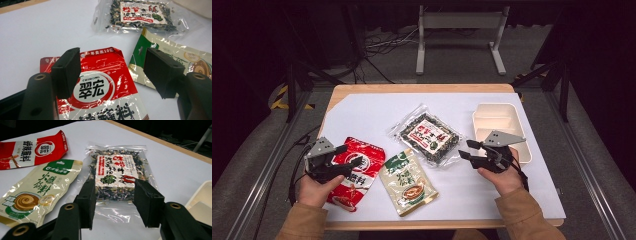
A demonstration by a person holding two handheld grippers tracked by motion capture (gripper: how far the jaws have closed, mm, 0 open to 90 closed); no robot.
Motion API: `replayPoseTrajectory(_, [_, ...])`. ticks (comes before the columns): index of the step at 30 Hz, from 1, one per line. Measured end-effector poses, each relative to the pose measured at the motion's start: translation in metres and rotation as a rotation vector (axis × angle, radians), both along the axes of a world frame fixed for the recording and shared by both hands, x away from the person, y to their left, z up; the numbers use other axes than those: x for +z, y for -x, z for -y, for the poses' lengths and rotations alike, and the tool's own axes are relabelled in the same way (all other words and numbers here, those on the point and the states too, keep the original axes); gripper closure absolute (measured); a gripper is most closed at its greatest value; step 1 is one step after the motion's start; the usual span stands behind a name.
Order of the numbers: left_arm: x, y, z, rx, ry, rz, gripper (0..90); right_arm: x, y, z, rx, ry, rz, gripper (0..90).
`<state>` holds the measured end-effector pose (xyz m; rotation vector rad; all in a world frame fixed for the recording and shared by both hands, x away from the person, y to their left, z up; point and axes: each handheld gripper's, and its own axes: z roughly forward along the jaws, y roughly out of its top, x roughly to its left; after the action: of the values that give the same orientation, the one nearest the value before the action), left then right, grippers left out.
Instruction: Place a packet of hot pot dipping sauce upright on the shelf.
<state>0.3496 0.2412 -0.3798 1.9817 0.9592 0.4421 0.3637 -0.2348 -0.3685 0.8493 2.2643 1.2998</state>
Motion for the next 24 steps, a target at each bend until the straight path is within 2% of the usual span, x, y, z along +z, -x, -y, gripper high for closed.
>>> replayPoseTrajectory(3, [0.002, 0.002, -0.002, 0.003, 0.018, 0.002, 30.8, 0.000, 0.000, 0.000, 0.001, -0.001, 0.002, 51.1])
replayPoseTrajectory(12, [0.004, 0.003, -0.004, -0.012, 0.012, 0.014, 30.5, 0.001, 0.000, -0.002, 0.011, -0.001, 0.001, 49.5])
replayPoseTrajectory(22, [0.003, 0.003, -0.004, -0.012, 0.018, -0.011, 29.7, 0.005, -0.003, -0.019, 0.077, 0.032, -0.028, 47.2])
replayPoseTrajectory(24, [0.003, 0.003, -0.004, -0.015, 0.013, -0.005, 29.7, 0.009, -0.005, -0.025, 0.099, 0.040, -0.029, 46.9])
